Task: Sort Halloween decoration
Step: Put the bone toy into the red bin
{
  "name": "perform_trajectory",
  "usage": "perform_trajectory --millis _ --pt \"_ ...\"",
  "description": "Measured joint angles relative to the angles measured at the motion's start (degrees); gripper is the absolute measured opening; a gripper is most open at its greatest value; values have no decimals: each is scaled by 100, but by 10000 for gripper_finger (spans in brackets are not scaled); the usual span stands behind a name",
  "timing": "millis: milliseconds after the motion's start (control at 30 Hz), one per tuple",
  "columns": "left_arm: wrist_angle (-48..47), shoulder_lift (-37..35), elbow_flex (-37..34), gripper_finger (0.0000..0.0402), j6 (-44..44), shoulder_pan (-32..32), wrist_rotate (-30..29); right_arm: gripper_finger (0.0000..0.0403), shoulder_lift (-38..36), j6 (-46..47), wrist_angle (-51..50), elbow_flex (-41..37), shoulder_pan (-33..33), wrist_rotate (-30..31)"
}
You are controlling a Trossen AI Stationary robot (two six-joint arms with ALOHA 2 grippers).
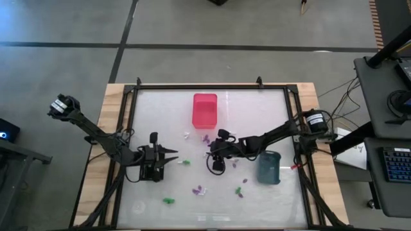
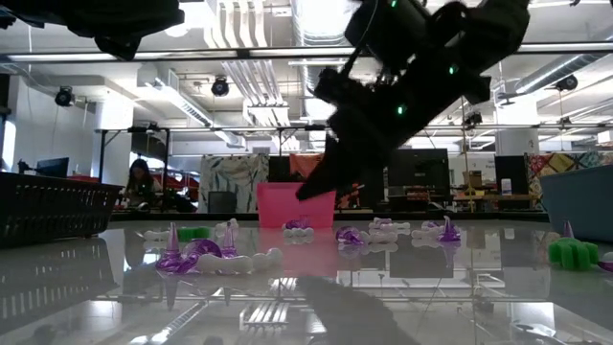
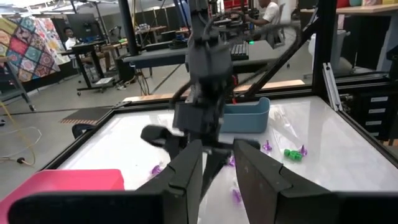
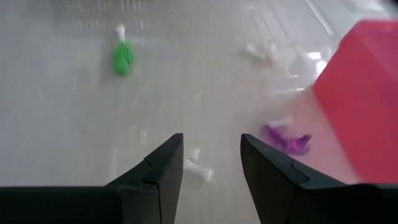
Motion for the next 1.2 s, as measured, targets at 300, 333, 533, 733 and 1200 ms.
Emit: perform_trajectory --millis 300,333,533,733,1200 --pt "-2 0 0 77 0 0 0 153 454 13 -9 39 0 4" --pt "0 0 0 77 0 4 -2 152 454 5 -2 39 -2 2" --pt "-2 0 0 77 0 31 -2 150 454 -180 -7 47 -31 -96" --pt "-2 0 0 77 11 37 -2 142 517 -509 -7 139 -150 -447" --pt "-2 -4 0 77 4 162 0 140 519 -695 -129 162 -315 -906"
